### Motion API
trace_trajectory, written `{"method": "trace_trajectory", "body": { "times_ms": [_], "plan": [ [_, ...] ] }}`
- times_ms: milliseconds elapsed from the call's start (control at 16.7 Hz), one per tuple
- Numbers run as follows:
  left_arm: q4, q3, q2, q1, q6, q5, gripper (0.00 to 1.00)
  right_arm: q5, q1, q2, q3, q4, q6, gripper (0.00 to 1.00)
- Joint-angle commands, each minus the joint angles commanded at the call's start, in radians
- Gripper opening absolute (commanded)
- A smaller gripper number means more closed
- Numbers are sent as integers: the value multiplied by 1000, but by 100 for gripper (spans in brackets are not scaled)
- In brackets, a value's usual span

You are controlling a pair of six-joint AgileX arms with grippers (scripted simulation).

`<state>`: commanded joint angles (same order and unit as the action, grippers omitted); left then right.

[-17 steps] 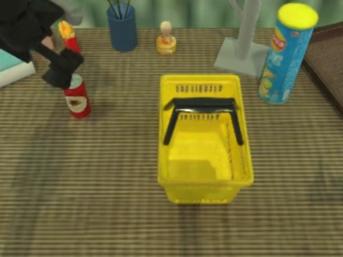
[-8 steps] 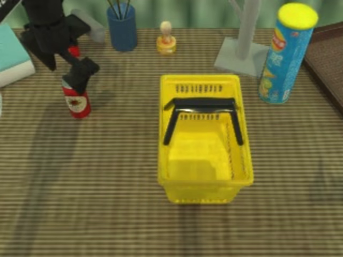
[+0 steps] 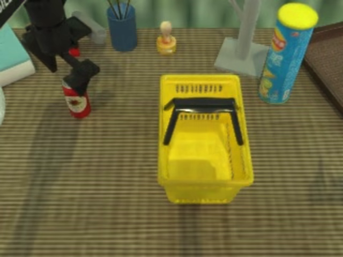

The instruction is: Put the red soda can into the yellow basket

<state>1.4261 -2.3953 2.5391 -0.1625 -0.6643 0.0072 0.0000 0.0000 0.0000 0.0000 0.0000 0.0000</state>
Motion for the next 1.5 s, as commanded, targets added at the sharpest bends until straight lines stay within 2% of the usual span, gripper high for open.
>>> {"method": "trace_trajectory", "body": {
  "times_ms": [360,660,1440,1500],
  "plan": [
    [-170,170,-1,2,-1,0,100,0,0,0,0,0,0,100],
    [-193,192,1,2,-2,0,100,0,0,0,0,0,0,100],
    [-193,192,1,2,-2,0,2,0,0,0,0,0,0,100],
    [-193,192,1,2,-2,0,0,0,0,0,0,0,0,100]
  ]
}}
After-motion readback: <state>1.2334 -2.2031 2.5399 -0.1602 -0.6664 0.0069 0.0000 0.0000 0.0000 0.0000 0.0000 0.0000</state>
